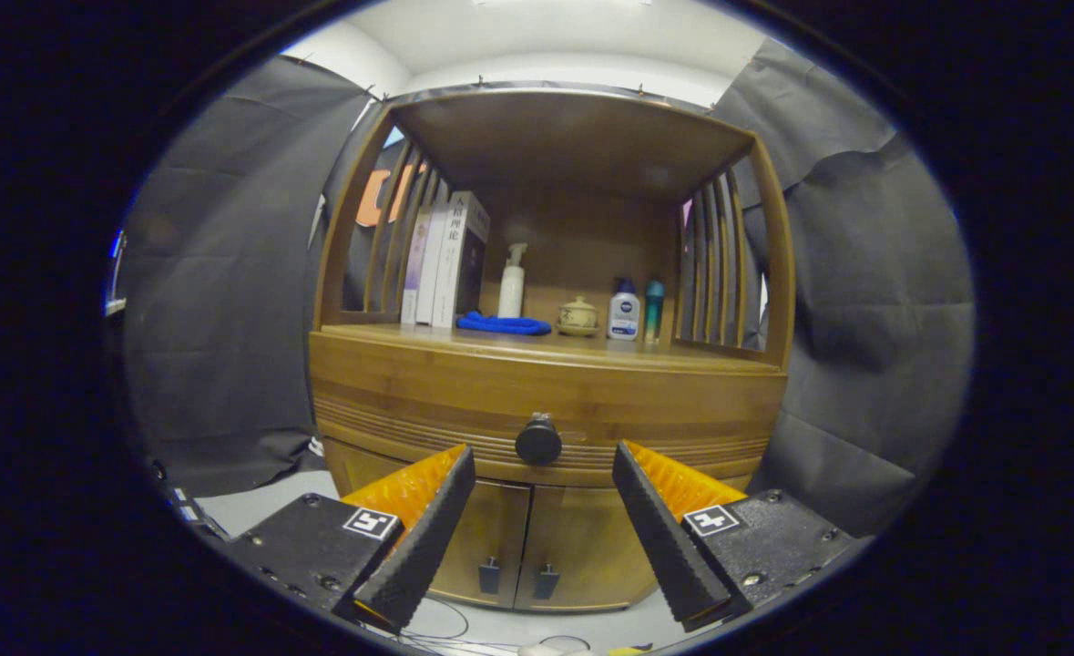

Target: Pull open the drawer, take out the items inside it, and place them on the countertop above the cabinet.

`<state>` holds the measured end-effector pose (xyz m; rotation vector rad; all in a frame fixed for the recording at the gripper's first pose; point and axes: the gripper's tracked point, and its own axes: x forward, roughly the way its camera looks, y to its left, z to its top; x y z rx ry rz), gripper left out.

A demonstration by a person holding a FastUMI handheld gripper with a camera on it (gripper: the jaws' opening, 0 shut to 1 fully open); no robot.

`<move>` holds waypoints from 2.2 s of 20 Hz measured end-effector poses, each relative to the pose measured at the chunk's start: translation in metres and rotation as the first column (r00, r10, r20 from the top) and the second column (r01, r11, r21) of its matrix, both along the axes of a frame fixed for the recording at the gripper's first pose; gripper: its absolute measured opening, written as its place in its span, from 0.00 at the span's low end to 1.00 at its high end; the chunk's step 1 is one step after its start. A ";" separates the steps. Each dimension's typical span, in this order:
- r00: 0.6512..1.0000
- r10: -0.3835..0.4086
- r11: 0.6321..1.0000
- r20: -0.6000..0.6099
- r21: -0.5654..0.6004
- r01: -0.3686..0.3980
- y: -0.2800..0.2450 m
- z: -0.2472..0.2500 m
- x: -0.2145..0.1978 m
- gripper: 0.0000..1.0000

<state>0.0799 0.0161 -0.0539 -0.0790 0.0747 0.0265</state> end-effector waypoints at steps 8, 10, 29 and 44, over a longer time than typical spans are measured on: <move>0.997 -0.034 0.999 -0.067 0.012 0.035 -0.004 -0.014 0.080 0.99; 0.994 -0.049 0.999 -0.098 0.008 0.050 -0.008 -0.028 0.095 0.96; 0.988 -0.008 0.998 -0.153 0.058 0.017 -0.010 -0.043 0.073 0.33; 0.991 0.003 1.000 -0.135 0.010 -0.002 -0.013 -0.049 -0.004 0.33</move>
